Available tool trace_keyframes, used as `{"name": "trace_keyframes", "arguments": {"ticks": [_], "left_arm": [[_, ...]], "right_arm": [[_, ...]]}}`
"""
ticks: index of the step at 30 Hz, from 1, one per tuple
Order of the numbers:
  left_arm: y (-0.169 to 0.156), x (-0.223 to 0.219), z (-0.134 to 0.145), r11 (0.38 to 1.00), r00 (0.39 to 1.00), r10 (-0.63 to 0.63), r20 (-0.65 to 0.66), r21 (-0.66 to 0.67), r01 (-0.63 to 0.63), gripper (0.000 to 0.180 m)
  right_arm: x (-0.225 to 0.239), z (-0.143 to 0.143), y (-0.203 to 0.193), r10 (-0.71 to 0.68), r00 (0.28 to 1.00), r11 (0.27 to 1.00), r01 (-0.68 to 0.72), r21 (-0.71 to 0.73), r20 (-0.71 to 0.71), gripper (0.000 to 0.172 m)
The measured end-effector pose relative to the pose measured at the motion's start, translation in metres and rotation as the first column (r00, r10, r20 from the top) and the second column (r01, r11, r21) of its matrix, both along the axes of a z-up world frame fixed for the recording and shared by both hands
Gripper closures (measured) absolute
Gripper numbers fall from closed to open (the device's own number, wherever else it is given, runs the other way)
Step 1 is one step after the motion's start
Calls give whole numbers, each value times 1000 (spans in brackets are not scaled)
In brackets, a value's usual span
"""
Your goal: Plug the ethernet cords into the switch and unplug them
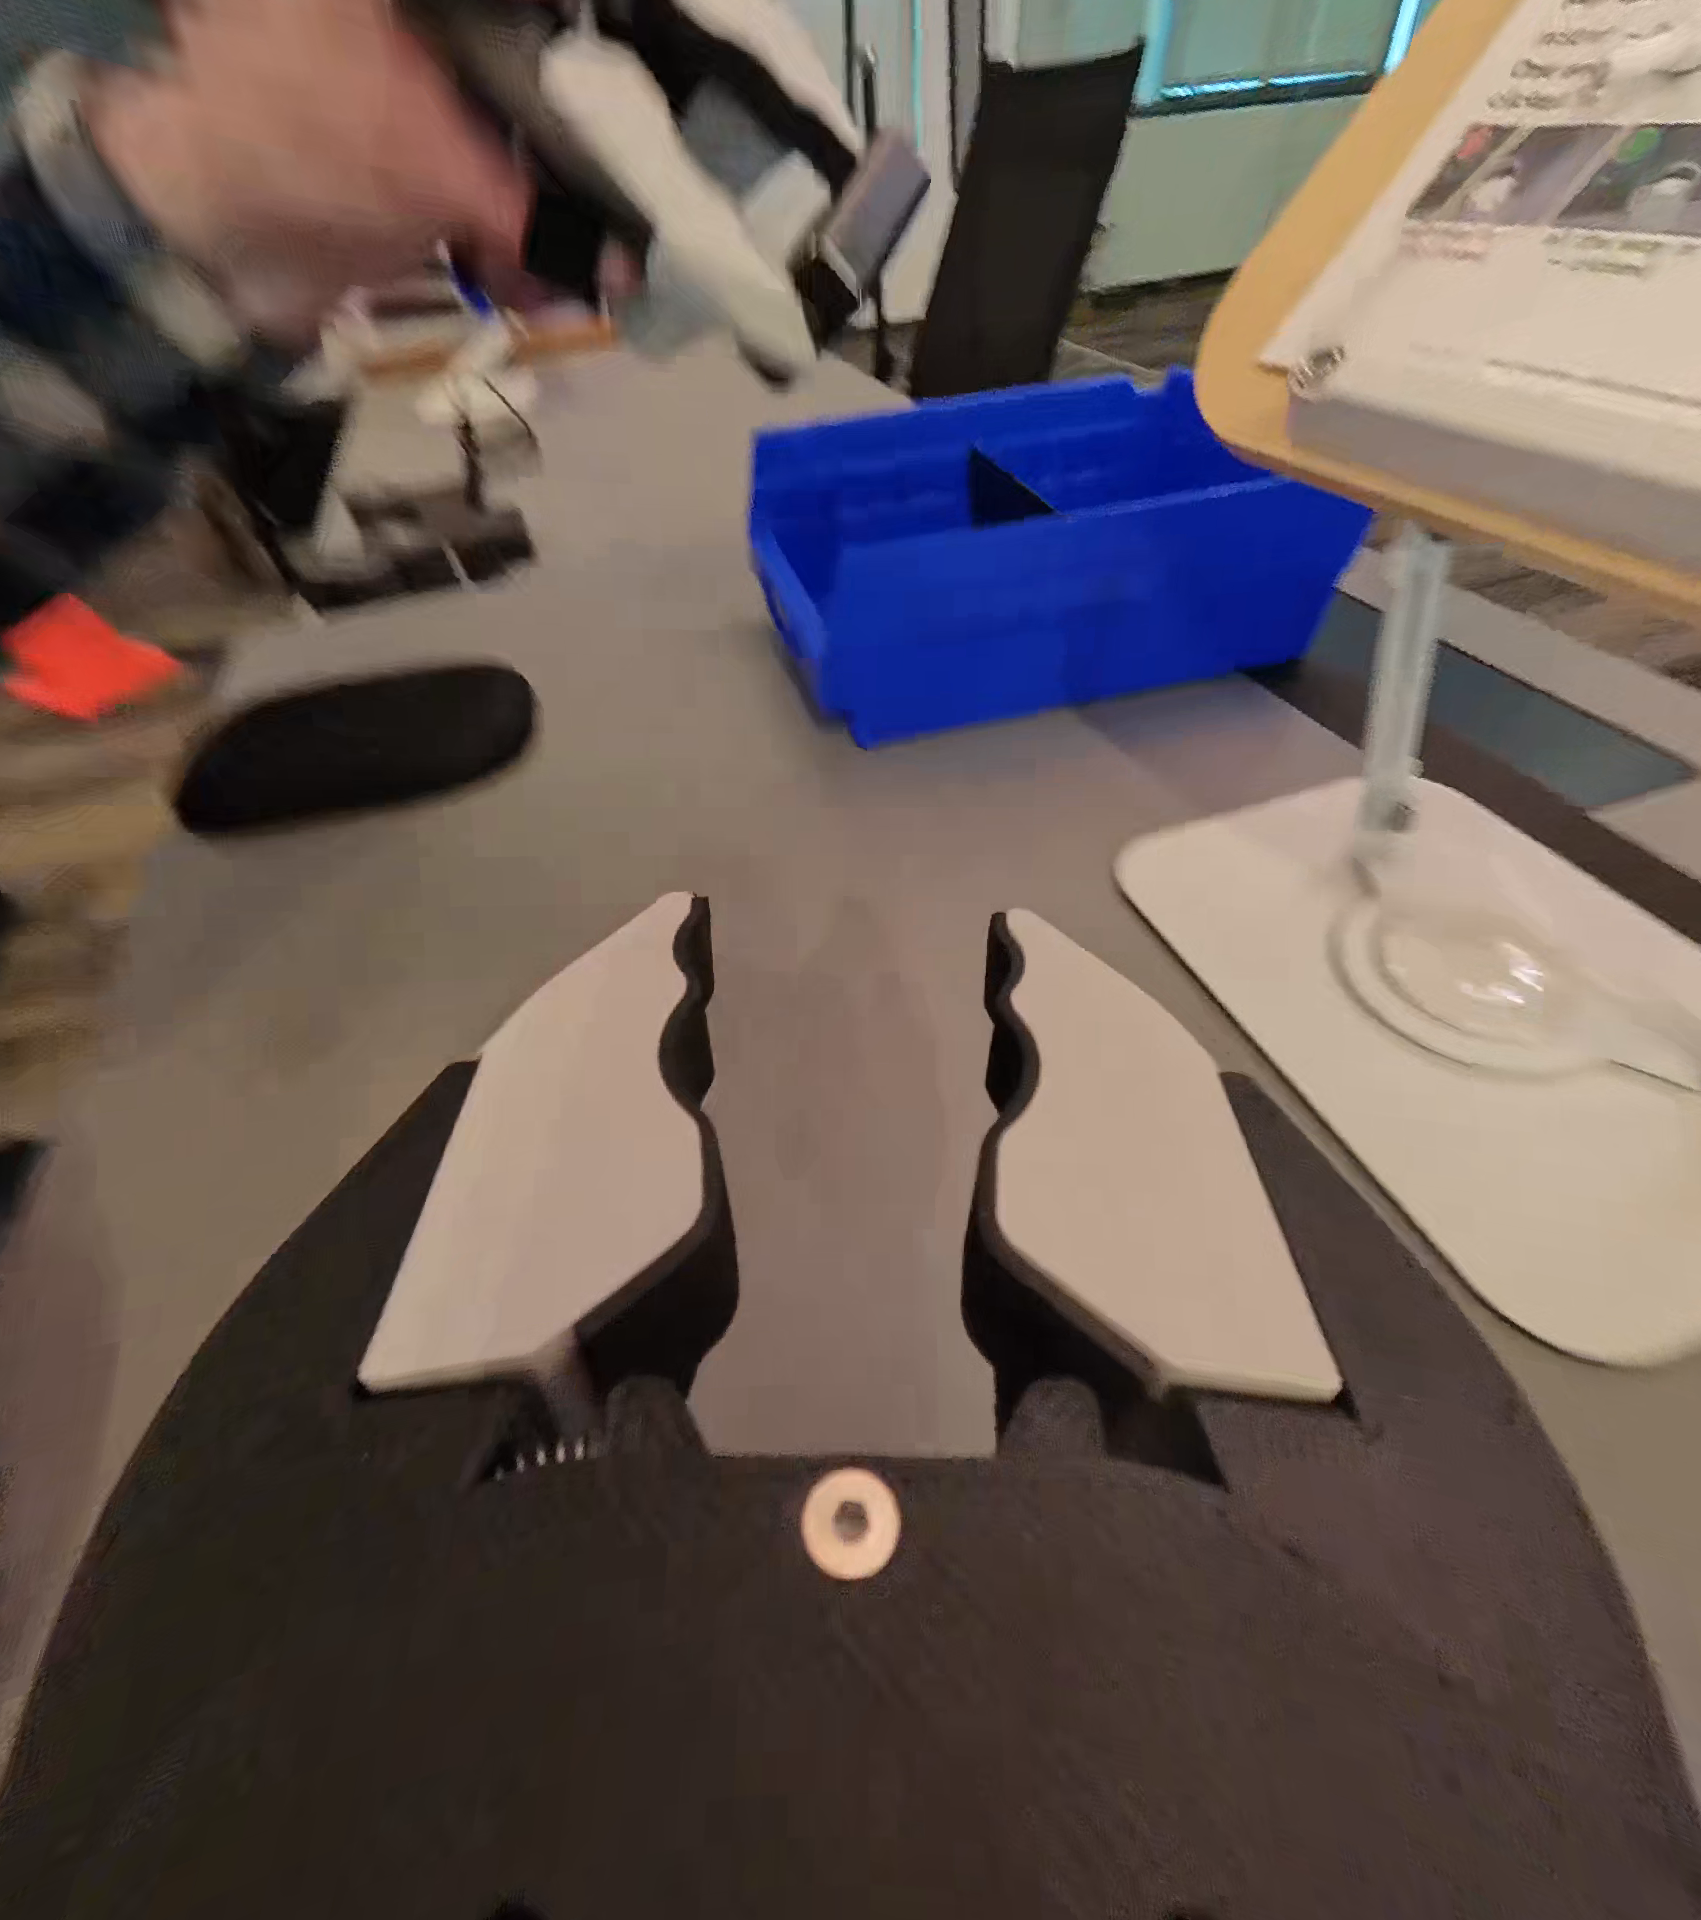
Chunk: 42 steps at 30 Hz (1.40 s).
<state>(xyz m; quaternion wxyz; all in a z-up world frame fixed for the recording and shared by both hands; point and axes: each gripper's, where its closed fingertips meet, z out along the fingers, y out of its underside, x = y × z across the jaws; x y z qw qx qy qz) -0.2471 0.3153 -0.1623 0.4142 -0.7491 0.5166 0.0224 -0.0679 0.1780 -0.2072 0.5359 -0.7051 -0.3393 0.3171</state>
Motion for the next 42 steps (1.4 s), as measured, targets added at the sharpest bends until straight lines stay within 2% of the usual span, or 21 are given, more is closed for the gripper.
{"name": "trace_keyframes", "arguments": {"ticks": [4, 8, 11, 13, 14, 16, 20, 23, 25, 27, 30, 32, 34, 35, 37, 39, 42], "left_arm": [[-57, 55, -11, 989, 993, -118, 4, 84, 118, 115], [-94, 102, -22, 954, 975, -207, -80, 206, 219, 115], [-113, 130, -30, 926, 959, -250, -135, 256, 277, 116], [-120, 142, -32, 901, 951, -260, -166, 313, 301, 115], [-123, 147, -33, 895, 949, -265, -169, 322, 307, 115], [-126, 153, -31, 877, 945, -263, -193, 360, 317, 112], [-138, 157, -26, 832, 928, -298, -223, 415, 367, 106], [-146, 151, -8, 855, 937, -337, -87, 388, 344, 98], [-150, 147, -2, 908, 927, -364, 94, 256, 330, 97], [-154, 150, 5, 926, 862, -376, 339, 106, 362, 97], [-161, 156, 26, 881, 680, -356, 640, -13, 473, 111], [-164, 162, 27, 841, 621, -349, 702, -57, 538, 123], [-180, 172, 25, 765, 563, -403, 721, -72, 640, 138], [-182, 177, 20, 753, 567, -419, 709, -78, 654, 143], [-183, 182, 10, 745, 594, -451, 666, -85, 662, 153], [-183, 186, 12, 742, 577, -439, 689, -83, 665, 153], [-169, 191, 18, 807, 555, -296, 777, -107, 580, 156]], "right_arm": [[-29, 24, 5, 54, 976, 983, -90, -163, -211, 108], [-44, 33, 8, 68, 931, 951, -169, -260, -359, 106], [-51, 32, 4, 87, 913, 931, -217, -294, -399, 107], [-53, 27, 1, 98, 913, 919, -236, -315, -397, 114], [-55, 22, -2, 115, 917, 910, -251, -330, -381, 121], [-53, 14, -2, 110, 933, 914, -230, -334, -343, 146], [-43, 13, -6, 157, 947, 946, -226, -234, -279, 147], [-27, 25, -6, 152, 937, 965, -210, -159, -316, 147], [-19, 34, -9, 179, 929, 971, -221, -96, -325, 147], [-16, 41, -17, 246, 913, 962, -270, -29, -325, 147], [-16, 48, -32, 337, 893, 941, -330, 77, -297, 147], [-18, 48, -40, 372, 892, 928, -350, 126, -258, 147], [-20, 44, -44, 385, 898, 921, -362, 141, -211, 146], [-21, 42, -46, 391, 902, 918, -369, 143, -185, 147], [-21, 39, -48, 393, 910, 915, -373, 154, -132, 146], [-17, 40, -48, 389, 915, 916, -372, 154, -103, 147], [-4, 48, -31, 286, 952, 951, -268, 157, -110, 139]]}}
